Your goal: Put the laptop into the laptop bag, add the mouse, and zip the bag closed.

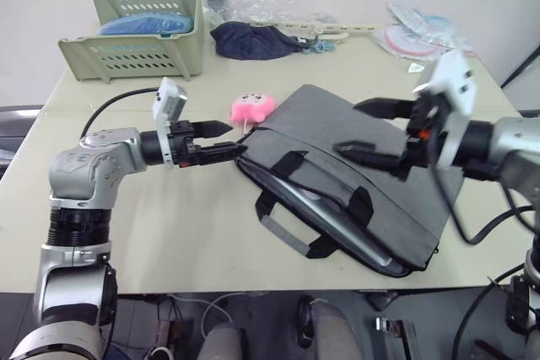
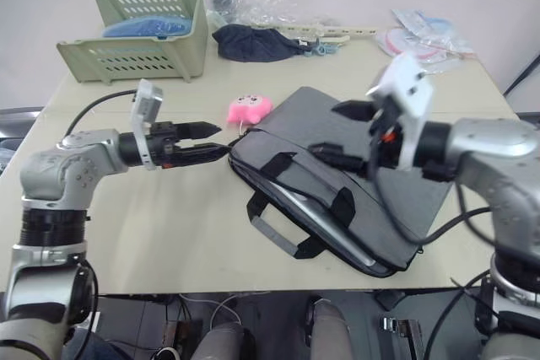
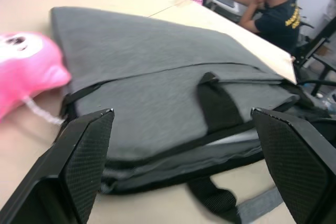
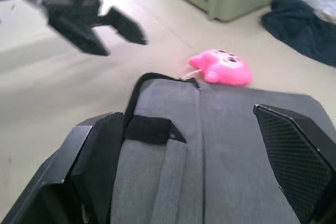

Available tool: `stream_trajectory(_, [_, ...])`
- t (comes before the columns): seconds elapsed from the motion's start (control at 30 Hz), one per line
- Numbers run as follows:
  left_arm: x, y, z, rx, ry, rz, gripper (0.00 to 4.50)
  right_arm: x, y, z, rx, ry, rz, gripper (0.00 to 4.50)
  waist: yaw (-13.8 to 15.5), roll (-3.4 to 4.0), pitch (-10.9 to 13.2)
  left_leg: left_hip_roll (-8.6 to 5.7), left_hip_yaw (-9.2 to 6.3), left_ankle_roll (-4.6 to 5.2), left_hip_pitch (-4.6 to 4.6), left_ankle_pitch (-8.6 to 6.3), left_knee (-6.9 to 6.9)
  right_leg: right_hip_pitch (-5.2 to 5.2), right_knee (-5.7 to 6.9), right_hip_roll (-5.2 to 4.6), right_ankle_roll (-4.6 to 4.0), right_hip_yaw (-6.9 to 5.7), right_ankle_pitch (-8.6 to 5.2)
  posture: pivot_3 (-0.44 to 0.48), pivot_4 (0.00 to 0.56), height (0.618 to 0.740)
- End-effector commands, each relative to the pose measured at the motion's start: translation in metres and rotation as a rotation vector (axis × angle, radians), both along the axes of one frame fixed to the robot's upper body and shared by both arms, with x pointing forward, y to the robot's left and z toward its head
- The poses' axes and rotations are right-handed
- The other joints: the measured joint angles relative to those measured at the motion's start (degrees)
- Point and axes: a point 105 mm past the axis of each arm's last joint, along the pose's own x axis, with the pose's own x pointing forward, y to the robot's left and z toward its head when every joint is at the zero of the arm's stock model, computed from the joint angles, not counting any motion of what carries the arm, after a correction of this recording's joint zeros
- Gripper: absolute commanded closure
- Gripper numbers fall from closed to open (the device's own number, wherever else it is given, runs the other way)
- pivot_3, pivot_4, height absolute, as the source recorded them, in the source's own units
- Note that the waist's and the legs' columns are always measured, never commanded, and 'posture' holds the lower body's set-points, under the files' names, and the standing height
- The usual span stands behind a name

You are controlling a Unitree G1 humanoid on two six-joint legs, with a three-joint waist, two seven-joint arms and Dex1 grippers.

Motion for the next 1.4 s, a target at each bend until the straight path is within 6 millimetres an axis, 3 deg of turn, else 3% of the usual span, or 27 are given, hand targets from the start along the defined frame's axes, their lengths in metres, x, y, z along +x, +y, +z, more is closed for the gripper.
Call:
stream_trajectory(0.03, [0.017,0.027,-0.011,-0.006,0.032,0.098,0.00,-0.012,-0.045,-0.015,0.121,0.124,-0.173,0.17,0.9,-0.10,-0.1,0.00,0.00,0.00,0.00,0.00,-0.02,0.01,0.00,0.00,0.00,0.00,0.00,0.000,0.150,0.740])
stream_trajectory(0.3, [0.028,0.034,-0.042,-0.076,0.158,0.118,0.00,-0.053,-0.089,-0.076,0.205,0.314,-0.395,0.17,1.5,-0.15,-0.1,-0.03,0.07,0.01,0.02,0.00,-0.11,0.08,-0.03,0.03,0.00,0.00,0.00,0.000,0.150,0.740])
stream_trajectory(0.4, [0.030,0.035,-0.055,-0.087,0.198,0.130,0.00,-0.061,-0.103,-0.082,0.237,0.302,-0.495,0.17,1.4,-0.15,-0.1,-0.03,0.19,0.01,-0.01,0.00,-0.14,0.10,0.00,0.02,0.01,0.12,0.00,0.000,0.150,0.740])
stream_trajectory(0.63, [0.037,0.029,-0.066,-0.101,0.227,0.137,0.00,-0.081,-0.117,-0.097,0.282,0.326,-0.607,0.17,1.2,-0.14,-0.1,-0.02,0.29,0.01,0.06,0.00,-0.17,0.14,0.08,0.03,0.00,0.23,0.00,0.000,0.150,0.740])
stream_trajectory(1.1, [0.061,0.008,-0.062,-0.203,0.230,0.151,0.00,-0.105,-0.104,-0.147,0.509,0.479,-0.678,0.17,1.3,-0.18,-0.1,-0.06,0.29,0.02,0.09,-0.01,-0.20,0.16,0.09,0.03,0.00,0.25,0.00,0.000,0.150,0.740])
stream_trajectory(1.4, [0.065,-0.006,-0.067,-0.208,0.231,0.133,0.00,-0.108,-0.094,-0.160,0.563,0.518,-0.693,0.17,1.3,-0.18,-0.1,-0.07,0.30,0.02,0.11,-0.01,-0.22,0.16,0.08,0.03,0.00,0.26,0.00,0.000,0.150,0.740])
